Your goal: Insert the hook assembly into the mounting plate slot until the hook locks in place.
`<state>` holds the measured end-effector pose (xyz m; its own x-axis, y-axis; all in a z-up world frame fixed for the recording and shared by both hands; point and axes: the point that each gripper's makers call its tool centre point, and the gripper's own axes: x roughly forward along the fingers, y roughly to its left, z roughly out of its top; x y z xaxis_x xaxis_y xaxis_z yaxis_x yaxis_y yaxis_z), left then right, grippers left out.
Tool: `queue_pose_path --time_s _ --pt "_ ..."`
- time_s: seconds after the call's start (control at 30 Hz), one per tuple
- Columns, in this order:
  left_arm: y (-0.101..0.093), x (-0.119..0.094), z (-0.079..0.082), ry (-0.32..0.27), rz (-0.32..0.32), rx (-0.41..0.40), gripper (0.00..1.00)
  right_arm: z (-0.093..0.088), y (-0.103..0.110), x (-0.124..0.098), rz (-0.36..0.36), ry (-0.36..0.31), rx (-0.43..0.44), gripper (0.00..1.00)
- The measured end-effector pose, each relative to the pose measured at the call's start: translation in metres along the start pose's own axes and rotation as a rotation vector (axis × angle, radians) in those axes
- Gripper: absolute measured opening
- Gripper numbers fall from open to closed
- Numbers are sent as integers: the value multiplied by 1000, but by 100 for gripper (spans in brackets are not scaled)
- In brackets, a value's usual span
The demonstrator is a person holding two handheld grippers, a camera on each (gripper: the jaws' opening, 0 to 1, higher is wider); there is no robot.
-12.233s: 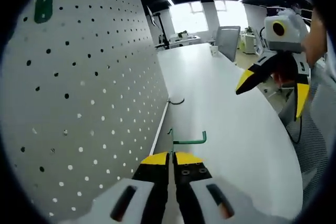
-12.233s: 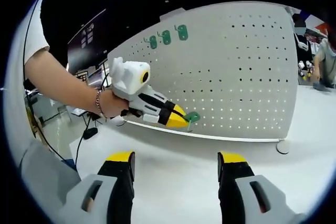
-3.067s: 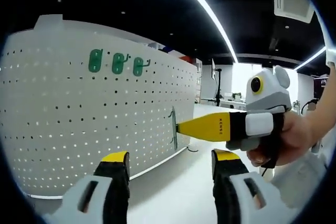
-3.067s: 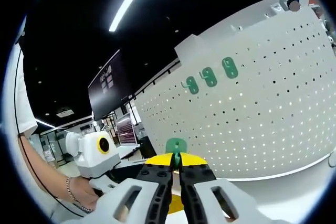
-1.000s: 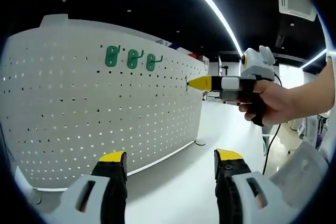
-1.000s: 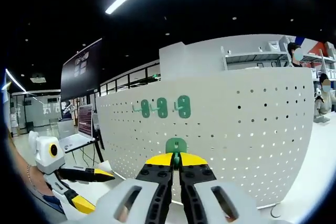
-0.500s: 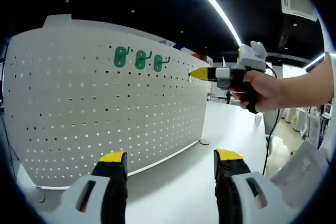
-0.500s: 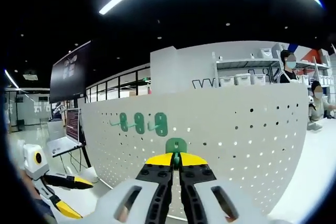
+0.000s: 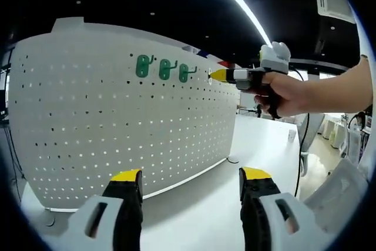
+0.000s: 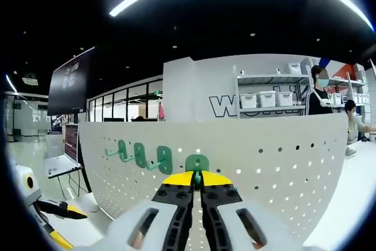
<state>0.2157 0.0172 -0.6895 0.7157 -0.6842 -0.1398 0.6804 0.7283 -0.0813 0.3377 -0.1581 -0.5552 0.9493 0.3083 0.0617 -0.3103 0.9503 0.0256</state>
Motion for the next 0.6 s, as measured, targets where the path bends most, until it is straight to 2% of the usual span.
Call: queue_pose_path --time_s 0.3,0.6 --pt "5 -3 1 3 17 6 68 3 -6 7 -26 -9 22 1" --pt "9 -7 0 9 33 3 68 4 -2 16 -15 -14 5 1"
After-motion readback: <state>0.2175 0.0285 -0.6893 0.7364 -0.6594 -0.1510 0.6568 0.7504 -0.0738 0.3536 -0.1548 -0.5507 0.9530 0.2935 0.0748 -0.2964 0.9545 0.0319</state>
